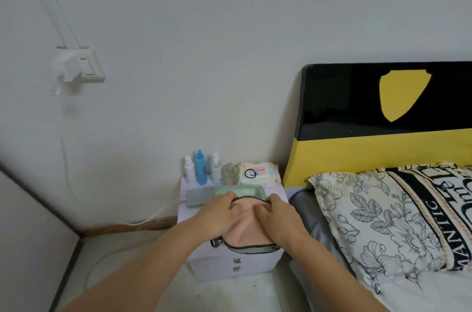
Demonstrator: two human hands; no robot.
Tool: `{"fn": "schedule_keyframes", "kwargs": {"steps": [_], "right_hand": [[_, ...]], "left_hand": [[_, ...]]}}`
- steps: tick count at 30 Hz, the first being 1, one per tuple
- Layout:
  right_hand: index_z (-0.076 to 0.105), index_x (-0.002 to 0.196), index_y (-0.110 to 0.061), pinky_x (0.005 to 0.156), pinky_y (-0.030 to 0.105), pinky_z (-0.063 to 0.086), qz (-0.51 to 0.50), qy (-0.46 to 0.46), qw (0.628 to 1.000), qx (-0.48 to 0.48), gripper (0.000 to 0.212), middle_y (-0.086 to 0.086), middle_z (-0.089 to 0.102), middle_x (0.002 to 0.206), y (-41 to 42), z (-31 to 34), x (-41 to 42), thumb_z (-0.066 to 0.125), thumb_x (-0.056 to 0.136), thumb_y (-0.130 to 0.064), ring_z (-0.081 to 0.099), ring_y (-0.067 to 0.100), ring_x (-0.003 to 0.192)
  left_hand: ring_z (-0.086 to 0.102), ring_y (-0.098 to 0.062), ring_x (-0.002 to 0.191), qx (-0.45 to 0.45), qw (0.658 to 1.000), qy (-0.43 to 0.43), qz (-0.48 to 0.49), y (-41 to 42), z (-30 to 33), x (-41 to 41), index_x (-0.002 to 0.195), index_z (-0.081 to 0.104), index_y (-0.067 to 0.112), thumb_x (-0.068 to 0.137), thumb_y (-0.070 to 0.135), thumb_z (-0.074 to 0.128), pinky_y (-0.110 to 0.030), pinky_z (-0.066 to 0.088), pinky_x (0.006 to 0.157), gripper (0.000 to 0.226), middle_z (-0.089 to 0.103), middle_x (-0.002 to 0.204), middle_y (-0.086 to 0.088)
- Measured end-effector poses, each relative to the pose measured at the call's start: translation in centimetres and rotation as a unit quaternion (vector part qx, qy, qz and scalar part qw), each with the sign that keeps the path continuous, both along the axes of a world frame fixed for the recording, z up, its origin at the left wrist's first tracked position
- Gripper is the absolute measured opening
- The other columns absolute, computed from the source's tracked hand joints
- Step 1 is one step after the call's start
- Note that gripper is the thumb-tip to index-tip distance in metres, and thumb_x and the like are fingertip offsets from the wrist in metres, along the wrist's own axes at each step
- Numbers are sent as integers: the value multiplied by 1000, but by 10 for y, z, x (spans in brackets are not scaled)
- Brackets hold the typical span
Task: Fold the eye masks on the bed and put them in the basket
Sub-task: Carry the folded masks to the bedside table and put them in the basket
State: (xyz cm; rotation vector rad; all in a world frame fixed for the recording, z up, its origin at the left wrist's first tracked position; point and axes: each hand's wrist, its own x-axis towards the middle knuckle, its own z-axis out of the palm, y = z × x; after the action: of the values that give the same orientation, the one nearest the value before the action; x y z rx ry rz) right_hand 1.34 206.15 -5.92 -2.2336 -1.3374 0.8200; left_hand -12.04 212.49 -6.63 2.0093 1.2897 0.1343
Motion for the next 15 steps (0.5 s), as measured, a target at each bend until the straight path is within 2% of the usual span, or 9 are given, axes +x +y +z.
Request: {"fn": "schedule_keyframes", "kwargs": {"steps": [5,9,15], "right_hand": [[50,106,-9,70,29,33,-2,-4,1000,-18,28,15,65,111,42,-17,17,44,91,-33,57,33,101],[51,107,-10,71,29,35,14,4,999,-29,29,14,65,109,74,-37,36,44,91,-33,58,31,99],[50,110,-11,72,26,36,55,6,996,-64,29,12,65,108,119,-77,70,42,93,-34,59,28,96]], "left_hand": [[55,-24,114,-25,1000,-15,7,39,-19,16,123,52,11,93,20,39,-34,44,99,34,60,126,-11],[57,-26,107,-41,999,-19,23,67,-37,32,117,54,10,92,20,39,-35,45,94,31,63,119,-13],[57,-27,109,-68,996,-3,64,100,-64,62,115,57,2,91,18,42,-37,45,96,33,63,119,-16]]}}
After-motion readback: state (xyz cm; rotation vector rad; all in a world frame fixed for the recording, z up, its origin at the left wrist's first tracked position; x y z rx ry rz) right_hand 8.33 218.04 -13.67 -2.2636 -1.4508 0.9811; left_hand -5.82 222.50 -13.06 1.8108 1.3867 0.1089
